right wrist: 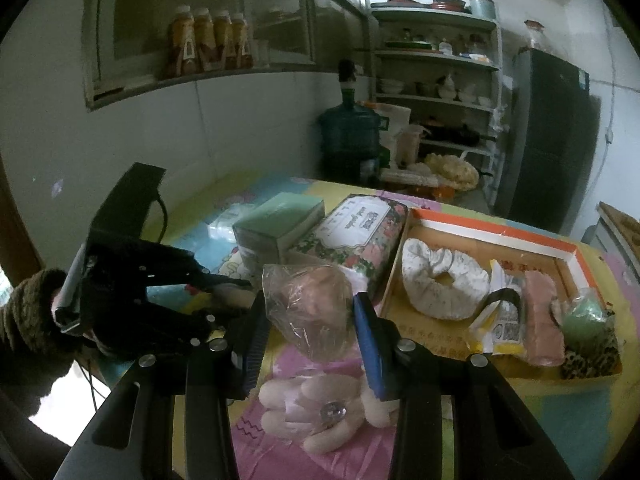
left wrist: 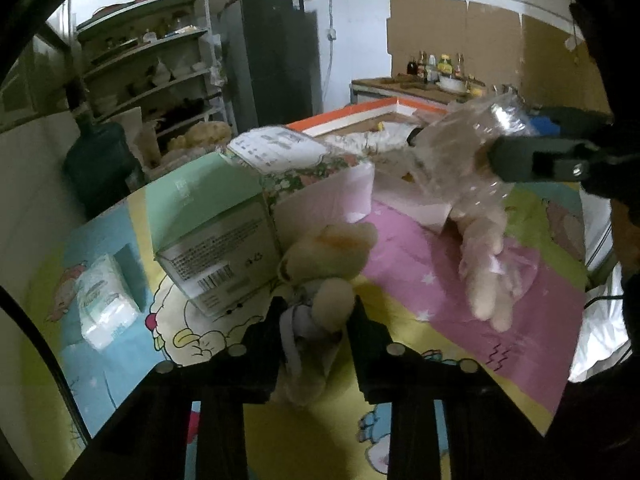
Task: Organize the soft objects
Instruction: 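Carry the white plush toy and clear bag over the cardboard tray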
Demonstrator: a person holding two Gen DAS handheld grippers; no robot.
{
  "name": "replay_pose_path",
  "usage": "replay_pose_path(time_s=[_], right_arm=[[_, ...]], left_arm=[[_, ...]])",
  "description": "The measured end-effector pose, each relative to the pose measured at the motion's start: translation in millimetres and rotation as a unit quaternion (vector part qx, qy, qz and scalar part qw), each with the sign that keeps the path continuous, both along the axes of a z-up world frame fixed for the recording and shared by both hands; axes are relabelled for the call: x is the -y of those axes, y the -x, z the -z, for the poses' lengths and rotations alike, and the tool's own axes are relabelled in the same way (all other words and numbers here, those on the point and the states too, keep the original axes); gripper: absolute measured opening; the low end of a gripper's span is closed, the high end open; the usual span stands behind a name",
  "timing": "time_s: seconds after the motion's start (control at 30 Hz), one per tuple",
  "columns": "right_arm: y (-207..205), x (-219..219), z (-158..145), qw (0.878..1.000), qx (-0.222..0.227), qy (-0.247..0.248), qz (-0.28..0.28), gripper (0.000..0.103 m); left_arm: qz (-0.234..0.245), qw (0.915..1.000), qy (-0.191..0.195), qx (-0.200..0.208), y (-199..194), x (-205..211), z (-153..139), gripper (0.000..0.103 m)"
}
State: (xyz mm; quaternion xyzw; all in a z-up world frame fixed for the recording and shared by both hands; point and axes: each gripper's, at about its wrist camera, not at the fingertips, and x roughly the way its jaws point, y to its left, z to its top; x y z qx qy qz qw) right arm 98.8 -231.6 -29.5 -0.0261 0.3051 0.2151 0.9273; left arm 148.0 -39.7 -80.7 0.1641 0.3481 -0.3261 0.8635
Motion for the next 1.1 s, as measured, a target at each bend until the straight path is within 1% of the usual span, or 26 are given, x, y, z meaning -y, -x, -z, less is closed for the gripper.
replay_pose_path(time_s=[0.2, 0.43, 0.5, 0.6, 0.87, 0.97, 1.1], right_arm=[[1, 3, -1, 1.0, 0.001, -0.011, 0.005, 0.042], [7, 9, -6, 1.0, 0.009, -0.026, 0.015, 0.042], [9, 12, -7, 0.999, 0.011, -0.03, 0.018, 0.042], [12, 17, -9, 0.999, 0.014, -0.037, 0.023, 0.042], [16, 32, -13, 0.998, 0.021, -0.046, 0.037, 0.042], [18, 41, -14, 0.998, 0.024, -0.05, 0.043, 0.042], [20, 54, -16, 0.997, 0.028, -0.053, 0.055, 0.042]], left_arm=[[-0.032, 0.9988, 0.038, 0.001, 12, -5, -8, 0.03], [-0.082, 0.9923, 0.092, -0.009, 17, -7, -27, 0.029], [-0.093, 0.9908, 0.098, -0.008, 19, -3, -34, 0.029], [-0.106, 0.9897, 0.096, -0.002, 23, 4, -43, 0.029], [-0.121, 0.9874, 0.101, 0.009, 28, 35, -61, 0.029], [-0.125, 0.9853, 0.116, -0.002, 24, 42, -63, 0.029], [-0.131, 0.9825, 0.132, -0.006, 21, 49, -67, 0.029]])
